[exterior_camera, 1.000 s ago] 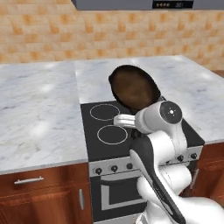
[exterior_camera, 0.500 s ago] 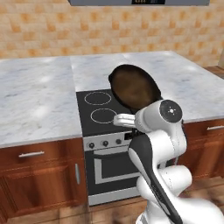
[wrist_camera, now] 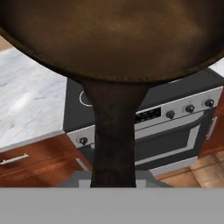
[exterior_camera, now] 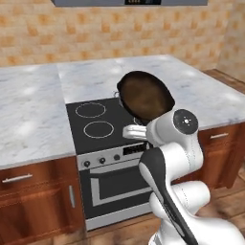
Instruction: Move the pot and pan from the stove into the sink.
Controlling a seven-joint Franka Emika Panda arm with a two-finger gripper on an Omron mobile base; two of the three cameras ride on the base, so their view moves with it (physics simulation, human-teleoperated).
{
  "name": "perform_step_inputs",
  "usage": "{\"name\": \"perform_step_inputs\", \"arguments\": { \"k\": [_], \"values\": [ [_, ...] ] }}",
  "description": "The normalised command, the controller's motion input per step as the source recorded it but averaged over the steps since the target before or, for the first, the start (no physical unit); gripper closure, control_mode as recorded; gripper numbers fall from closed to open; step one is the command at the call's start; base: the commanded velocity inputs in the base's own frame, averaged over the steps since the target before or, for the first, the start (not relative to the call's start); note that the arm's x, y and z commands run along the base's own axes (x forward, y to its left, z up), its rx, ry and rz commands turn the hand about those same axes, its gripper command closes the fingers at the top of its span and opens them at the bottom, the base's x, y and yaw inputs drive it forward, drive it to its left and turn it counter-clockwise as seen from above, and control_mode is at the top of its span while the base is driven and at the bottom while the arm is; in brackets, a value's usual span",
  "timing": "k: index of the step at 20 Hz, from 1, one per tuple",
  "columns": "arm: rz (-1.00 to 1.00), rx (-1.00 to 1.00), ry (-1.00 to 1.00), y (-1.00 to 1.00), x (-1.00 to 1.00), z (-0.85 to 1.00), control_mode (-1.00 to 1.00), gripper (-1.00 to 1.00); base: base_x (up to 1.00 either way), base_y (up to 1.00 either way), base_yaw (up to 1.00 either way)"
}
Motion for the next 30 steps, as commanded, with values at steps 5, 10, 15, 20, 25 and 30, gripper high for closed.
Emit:
{"name": "perform_step_inputs", "arguments": {
  "k": [5,10,15,20,25,30],
  "values": [
    [0.0,0.0,0.0,0.0,0.0,0.0,1.0,1.0,0.0,-0.33,-0.39],
    [0.0,0.0,0.0,0.0,0.0,0.0,1.0,1.0,0.0,-0.27,-0.42],
    [0.0,0.0,0.0,0.0,0.0,0.0,1.0,1.0,0.0,-0.24,-0.43],
    [0.0,0.0,0.0,0.0,0.0,0.0,1.0,1.0,0.0,-0.23,-0.45],
    [0.0,0.0,0.0,0.0,0.0,0.0,1.0,1.0,0.0,-0.2,-0.46],
    [0.0,0.0,0.0,0.0,0.0,0.0,1.0,1.0,0.01,-0.17,-0.47]
  ]
}}
